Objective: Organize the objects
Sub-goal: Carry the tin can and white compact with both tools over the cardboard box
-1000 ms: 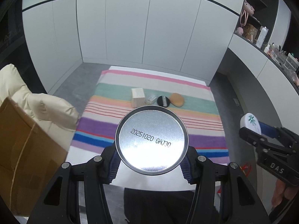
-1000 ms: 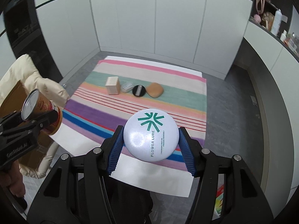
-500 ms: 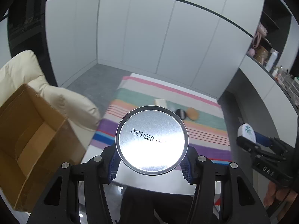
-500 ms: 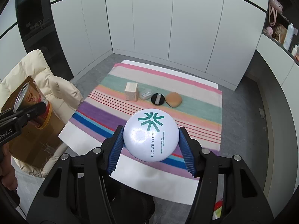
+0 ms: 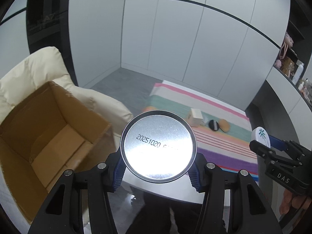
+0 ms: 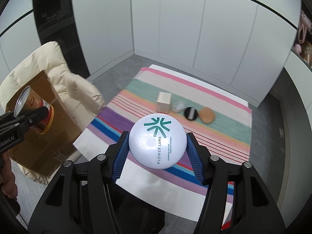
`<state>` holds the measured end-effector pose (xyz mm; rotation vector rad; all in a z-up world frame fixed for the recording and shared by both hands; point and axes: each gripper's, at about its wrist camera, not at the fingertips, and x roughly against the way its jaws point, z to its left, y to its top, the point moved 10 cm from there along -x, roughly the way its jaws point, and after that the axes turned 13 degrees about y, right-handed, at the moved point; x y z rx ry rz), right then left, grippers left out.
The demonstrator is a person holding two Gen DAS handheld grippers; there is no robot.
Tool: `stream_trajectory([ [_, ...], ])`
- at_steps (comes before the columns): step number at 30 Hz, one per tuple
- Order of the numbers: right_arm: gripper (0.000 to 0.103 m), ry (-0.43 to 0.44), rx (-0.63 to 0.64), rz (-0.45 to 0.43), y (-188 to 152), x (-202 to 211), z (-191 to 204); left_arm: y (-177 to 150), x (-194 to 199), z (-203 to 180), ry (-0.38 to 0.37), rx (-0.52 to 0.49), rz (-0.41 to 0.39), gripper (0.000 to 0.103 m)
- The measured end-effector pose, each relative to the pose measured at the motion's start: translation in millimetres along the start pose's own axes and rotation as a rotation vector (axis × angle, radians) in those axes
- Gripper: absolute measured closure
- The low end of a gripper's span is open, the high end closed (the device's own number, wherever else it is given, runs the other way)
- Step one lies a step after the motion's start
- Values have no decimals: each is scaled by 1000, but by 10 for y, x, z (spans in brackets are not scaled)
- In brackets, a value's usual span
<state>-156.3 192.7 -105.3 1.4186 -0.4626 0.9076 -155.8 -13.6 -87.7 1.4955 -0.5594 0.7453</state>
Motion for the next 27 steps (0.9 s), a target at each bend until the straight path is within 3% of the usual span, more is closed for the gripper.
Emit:
stream_trajectory([
  [27,43,154,197,42,246,-551,1597,-173,131,1527,189,143,-20,48],
])
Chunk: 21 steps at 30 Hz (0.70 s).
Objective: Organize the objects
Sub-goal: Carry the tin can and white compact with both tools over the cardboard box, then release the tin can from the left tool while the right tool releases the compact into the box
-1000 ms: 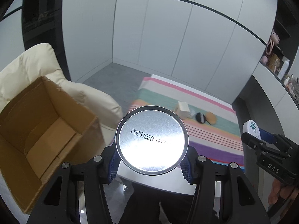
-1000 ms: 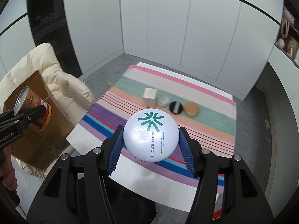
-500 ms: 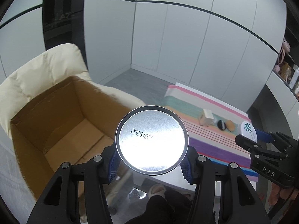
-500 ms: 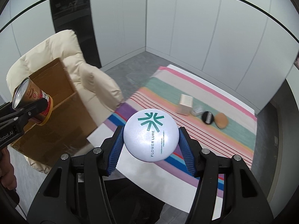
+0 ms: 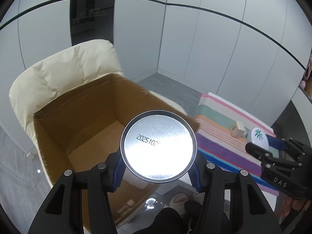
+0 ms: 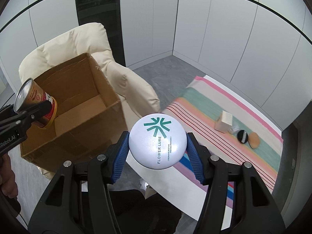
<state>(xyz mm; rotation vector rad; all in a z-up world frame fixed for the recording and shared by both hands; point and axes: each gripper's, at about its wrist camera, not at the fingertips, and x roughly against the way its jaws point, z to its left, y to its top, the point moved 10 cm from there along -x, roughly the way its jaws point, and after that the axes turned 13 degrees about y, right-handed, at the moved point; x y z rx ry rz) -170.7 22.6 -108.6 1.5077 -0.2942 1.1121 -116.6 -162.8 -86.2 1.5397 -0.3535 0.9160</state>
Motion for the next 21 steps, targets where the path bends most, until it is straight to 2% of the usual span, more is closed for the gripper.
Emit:
stream_trajectory([
  [10,43,58,46,15,151,-252,473,-121,-74,400,63,11,23,45],
  [13,43,81,65,17,186,-308,638,-100,-46,510,90,6,-5,32],
  [15,43,88,80,17,202,-334,731,-90,2,592,114,8,-27,19],
  [16,43,93,85,18,206,-348,773,-87,22,652,132,14,-36,6],
  [17,43,99,91,19,215,-366,830,-88,41,714,153,25,-42,0],
  [21,43,119,110,21,229,-413,1010,-95,-1,1001,185,85,-20,0],
])
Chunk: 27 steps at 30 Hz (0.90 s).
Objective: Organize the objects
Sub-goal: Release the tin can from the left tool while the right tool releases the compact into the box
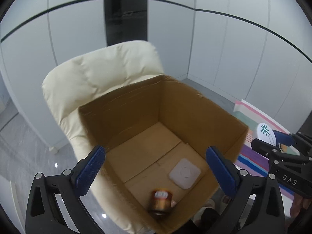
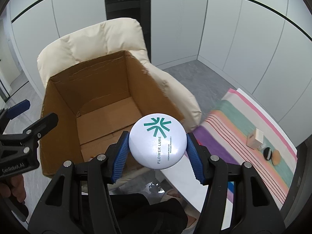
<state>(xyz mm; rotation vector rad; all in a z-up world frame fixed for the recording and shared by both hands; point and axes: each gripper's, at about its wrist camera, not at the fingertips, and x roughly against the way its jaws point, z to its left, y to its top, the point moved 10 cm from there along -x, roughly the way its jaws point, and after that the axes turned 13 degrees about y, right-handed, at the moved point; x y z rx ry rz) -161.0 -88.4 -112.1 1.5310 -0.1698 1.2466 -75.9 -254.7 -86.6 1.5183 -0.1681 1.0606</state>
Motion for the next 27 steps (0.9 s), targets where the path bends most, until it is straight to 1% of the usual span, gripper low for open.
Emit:
stream_trajectory([
  [3,43,14,19,6,40,-77,147,-36,-50,167,4,27,24,0],
  [12,43,67,81,23,142,-313,630,-131,-37,618,50,69,37,0],
  [18,43,92,122,30,162,-443,909,-195,-72,836,74,102,60,0],
  [20,34,83,125,11,197,-438,942,-221,-84,879,85,102,71,0],
  [21,24,83,126,-4,221,-422,959,-240,-93,906,93,101,77,0],
  [22,16,89,123,-21,246,-401,974,-246,-99,917,95,101,79,0],
  [25,7,92,101,-35,276,-379,968,-256,-94,943,95,106,82,0],
  [27,4,88,86,-28,267,-386,936,-249,-90,938,94,105,79,0],
])
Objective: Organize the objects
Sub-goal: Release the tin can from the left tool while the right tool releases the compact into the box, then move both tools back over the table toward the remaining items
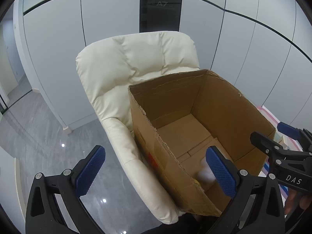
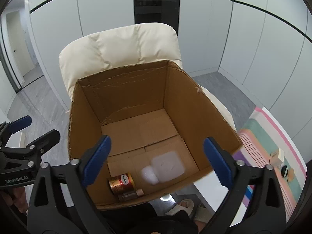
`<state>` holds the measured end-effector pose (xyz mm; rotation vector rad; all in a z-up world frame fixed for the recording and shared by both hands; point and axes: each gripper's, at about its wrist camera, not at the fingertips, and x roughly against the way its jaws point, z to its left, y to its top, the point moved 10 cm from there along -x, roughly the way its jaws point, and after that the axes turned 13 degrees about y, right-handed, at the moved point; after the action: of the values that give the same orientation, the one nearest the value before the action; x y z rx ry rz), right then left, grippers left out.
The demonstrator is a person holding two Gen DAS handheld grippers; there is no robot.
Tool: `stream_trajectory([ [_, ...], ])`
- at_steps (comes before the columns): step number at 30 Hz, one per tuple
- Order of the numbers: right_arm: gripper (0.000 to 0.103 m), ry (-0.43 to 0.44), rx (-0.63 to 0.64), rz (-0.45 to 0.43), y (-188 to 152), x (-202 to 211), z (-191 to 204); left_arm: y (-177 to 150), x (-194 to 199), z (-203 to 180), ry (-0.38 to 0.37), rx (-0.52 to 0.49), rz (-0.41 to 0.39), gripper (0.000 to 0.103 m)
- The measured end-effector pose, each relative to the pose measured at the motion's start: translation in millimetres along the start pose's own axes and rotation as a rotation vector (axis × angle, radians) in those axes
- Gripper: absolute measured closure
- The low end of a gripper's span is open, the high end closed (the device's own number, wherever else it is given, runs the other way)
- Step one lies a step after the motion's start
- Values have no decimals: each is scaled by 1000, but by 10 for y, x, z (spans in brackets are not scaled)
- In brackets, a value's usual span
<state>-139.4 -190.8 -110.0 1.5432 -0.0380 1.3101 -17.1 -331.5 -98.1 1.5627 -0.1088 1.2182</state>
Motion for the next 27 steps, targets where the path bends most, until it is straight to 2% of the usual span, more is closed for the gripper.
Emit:
stream_trajectory([
  [8,0,-40,-37,15,-70,73,-259,32,11,-169,-16,-7,0,0],
  [20,0,-127,-132,12,-269,362,-890,69,63,-741,-67,-67,-7,0],
  [27,0,-142,-200,-5,-371,557,-1190,84,130,-1073,-91,-106,-28,0],
])
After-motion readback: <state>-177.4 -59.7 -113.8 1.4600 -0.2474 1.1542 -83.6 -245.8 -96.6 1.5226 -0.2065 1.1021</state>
